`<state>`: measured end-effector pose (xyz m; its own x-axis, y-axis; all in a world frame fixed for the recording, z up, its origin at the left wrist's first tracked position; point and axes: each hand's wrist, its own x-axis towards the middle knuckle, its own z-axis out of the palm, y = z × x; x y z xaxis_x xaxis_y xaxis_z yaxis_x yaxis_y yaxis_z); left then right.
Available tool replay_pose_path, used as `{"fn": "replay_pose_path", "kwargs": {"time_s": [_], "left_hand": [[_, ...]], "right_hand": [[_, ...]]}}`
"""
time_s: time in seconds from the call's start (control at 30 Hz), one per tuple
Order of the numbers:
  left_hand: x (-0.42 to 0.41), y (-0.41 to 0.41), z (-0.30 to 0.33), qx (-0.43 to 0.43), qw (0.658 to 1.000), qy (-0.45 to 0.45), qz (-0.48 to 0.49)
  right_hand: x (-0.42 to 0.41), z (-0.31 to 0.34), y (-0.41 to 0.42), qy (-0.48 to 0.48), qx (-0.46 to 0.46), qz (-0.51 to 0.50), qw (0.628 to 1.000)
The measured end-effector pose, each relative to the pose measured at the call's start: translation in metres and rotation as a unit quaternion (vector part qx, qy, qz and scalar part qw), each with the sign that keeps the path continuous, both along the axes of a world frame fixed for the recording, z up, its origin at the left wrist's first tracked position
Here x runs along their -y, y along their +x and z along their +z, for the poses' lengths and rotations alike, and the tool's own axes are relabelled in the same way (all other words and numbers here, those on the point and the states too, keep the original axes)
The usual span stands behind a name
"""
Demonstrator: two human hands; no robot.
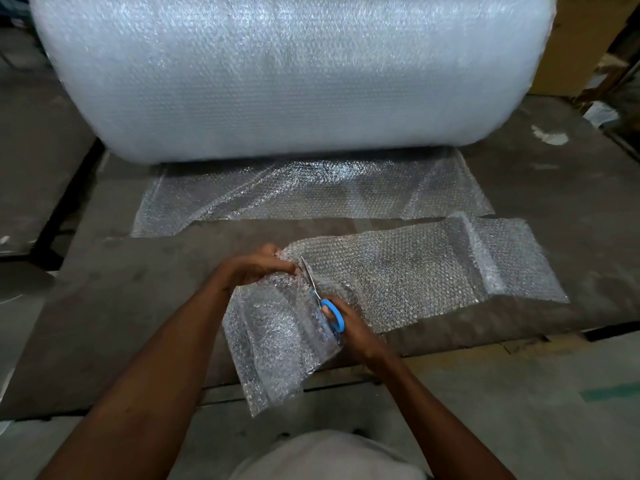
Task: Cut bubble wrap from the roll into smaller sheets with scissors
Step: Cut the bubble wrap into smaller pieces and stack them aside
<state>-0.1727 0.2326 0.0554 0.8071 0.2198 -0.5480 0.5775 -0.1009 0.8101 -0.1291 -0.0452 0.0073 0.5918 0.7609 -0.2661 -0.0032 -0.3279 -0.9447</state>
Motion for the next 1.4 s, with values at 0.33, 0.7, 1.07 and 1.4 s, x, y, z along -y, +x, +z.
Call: {"fn": "replay_pose_path", "kwargs": {"time_s": [0.33,0.7,1.07,1.4], "left_hand": [[0.023,0.004,0.018,-0.031,0.995,0.062,-0.068],[0.010,0.003,0.007,0.008,0.994,0.045,-0.103],[0.004,0.005,0.003,0.031,0.983,0.038,-0.177],[-0.002,0.008,0.002,0.036,0.975,0.053,-0.211]], "right_hand": [[-0.005,0.007,0.004,0.021,-0.069,-0.008,0.997],[-0.010,0.014,0.006,0.034,-0.028,0.028,0.999],[-0.019,0.013,0.011,0.032,-0.018,0.042,0.998],[-0.021,0.008,0.010,0.048,-0.006,0.038,0.998]]}}
